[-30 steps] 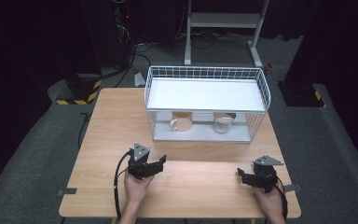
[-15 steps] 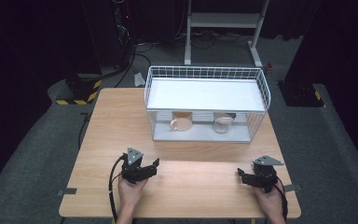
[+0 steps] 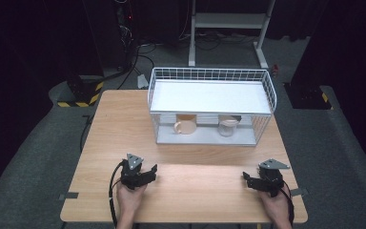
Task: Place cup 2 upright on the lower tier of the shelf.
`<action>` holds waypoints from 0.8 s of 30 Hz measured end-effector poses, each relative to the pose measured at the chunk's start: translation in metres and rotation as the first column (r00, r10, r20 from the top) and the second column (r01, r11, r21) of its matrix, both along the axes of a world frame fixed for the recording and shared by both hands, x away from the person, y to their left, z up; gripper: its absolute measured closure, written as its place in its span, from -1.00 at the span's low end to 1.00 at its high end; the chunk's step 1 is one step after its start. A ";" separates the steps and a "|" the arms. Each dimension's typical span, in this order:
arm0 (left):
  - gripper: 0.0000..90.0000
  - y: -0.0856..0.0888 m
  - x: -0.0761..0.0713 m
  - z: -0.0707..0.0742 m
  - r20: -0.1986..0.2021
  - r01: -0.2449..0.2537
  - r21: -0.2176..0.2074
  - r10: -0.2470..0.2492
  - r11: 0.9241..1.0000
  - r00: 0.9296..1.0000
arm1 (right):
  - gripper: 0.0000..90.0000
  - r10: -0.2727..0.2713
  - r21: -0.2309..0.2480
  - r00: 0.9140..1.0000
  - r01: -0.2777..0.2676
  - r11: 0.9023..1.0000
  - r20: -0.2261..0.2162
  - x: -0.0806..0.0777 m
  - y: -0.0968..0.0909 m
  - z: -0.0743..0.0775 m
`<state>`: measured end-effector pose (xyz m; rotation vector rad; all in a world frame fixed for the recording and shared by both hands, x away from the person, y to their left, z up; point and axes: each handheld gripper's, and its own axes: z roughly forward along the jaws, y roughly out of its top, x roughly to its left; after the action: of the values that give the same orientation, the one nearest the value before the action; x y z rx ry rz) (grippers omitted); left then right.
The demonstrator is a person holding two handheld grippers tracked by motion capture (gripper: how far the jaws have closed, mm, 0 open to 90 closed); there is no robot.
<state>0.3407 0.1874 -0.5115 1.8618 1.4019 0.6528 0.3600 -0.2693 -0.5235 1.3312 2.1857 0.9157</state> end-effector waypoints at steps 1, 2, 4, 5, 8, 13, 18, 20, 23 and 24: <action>-0.42 -0.001 0.001 -0.001 0.001 -0.011 0.008 0.011 1.000 1.000 | -0.47 0.000 0.000 1.000 0.000 1.000 0.000 0.000 0.000 0.000; -0.42 0.000 0.001 -0.002 -0.006 -0.015 0.023 0.015 1.000 1.000 | -0.47 0.000 0.000 1.000 0.000 1.000 0.000 0.000 0.000 0.000; -0.42 0.001 0.003 -0.004 -0.011 -0.023 0.021 0.023 1.000 1.000 | -0.47 0.000 0.000 1.000 0.000 1.000 0.000 0.000 0.000 0.000; -0.42 0.002 0.003 -0.004 -0.010 -0.028 0.019 0.028 0.999 1.000 | -0.47 0.000 0.000 1.000 0.000 1.000 0.000 0.000 0.000 0.000; -0.41 0.003 0.005 -0.006 -0.014 -0.037 0.027 0.037 0.999 0.999 | -0.47 0.000 0.000 1.000 0.000 1.000 0.000 0.000 0.000 0.000; -0.42 0.006 0.007 -0.009 -0.014 -0.054 0.038 0.055 0.998 0.998 | -0.47 0.000 0.000 1.000 0.000 1.000 0.000 0.000 0.000 0.000; -0.41 0.009 0.009 -0.012 -0.026 -0.062 0.040 0.063 0.997 0.998 | -0.47 0.000 0.000 1.000 0.000 1.000 0.000 0.000 0.000 0.000; -0.42 0.009 0.009 -0.013 -0.027 -0.062 0.046 0.063 0.997 0.998 | -0.47 0.000 0.000 1.000 0.000 1.000 0.000 0.000 0.000 0.000; -0.42 0.009 0.009 -0.014 -0.034 -0.066 0.048 0.067 0.997 0.997 | -0.47 -0.003 0.003 1.000 0.003 1.000 -0.003 0.000 0.000 0.000; -0.42 0.009 0.010 -0.015 -0.036 -0.066 0.056 0.068 0.996 0.997 | -0.47 -0.003 0.002 1.000 0.003 1.000 -0.002 0.000 0.000 0.000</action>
<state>0.3503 0.1961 -0.5267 1.8855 1.4901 0.6984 0.3602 -0.2689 -0.5234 1.3366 2.1847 0.9165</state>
